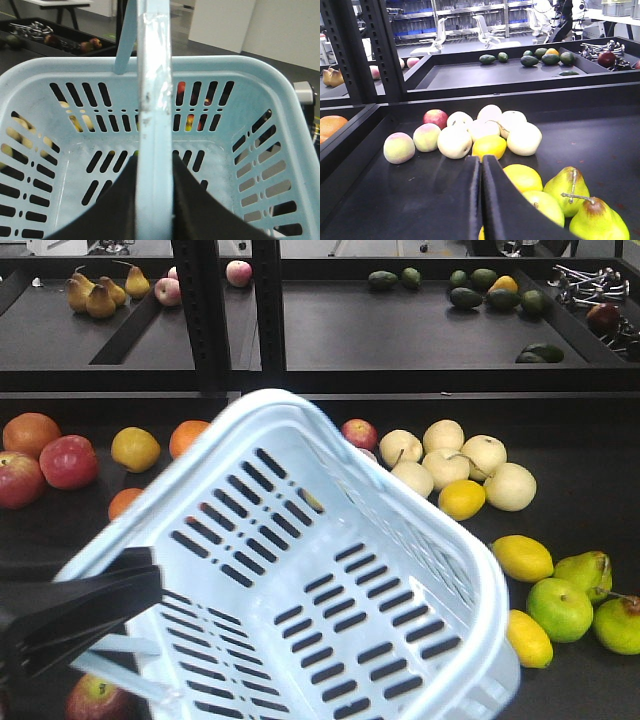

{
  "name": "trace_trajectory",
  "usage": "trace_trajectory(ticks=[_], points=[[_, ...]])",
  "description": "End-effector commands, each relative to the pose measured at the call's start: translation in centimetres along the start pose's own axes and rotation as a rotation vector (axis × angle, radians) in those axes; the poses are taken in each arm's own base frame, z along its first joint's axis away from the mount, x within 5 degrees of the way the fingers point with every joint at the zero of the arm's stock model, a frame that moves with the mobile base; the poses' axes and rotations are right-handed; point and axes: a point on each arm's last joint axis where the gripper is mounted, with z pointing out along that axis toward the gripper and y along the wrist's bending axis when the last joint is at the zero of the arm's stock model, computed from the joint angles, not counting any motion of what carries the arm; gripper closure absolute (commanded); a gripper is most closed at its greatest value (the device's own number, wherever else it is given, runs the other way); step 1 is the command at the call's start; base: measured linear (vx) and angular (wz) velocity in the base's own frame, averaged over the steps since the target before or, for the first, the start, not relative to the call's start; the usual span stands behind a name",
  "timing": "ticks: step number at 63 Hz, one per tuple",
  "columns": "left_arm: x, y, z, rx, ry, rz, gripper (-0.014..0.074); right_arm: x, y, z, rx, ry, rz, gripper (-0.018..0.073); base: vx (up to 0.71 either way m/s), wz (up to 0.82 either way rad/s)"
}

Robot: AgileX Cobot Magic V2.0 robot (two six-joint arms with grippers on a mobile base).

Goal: Pick three apples into basket with both arms
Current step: 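Lift the basket by its handle with the left gripper toward the robot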

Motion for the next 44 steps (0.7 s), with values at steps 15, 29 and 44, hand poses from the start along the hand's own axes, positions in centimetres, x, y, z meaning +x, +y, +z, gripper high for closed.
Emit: trace_trajectory(ticks=[15, 29, 44], points=[[2.7, -0.9, -3.4, -0.161, -0.104, 0.041, 0.0605, -0.3, 0.0, 0.0, -0.002, -0.077, -0.018, 0.0564, 0.0, 0.0], [3.9, -0.2, -4.1, -0.27, -0.147, 0.038, 0.0605, -0.3, 0.0, 0.0, -0.002, -0.077, -0.018, 0.0564, 0.0, 0.0], [3.9, -0.1, -4.1, -0.274, -0.148, 0.036, 0.0605, -0.3, 0.0, 0.0, -0.002, -0.077, -0.018, 0.0564, 0.0, 0.0]])
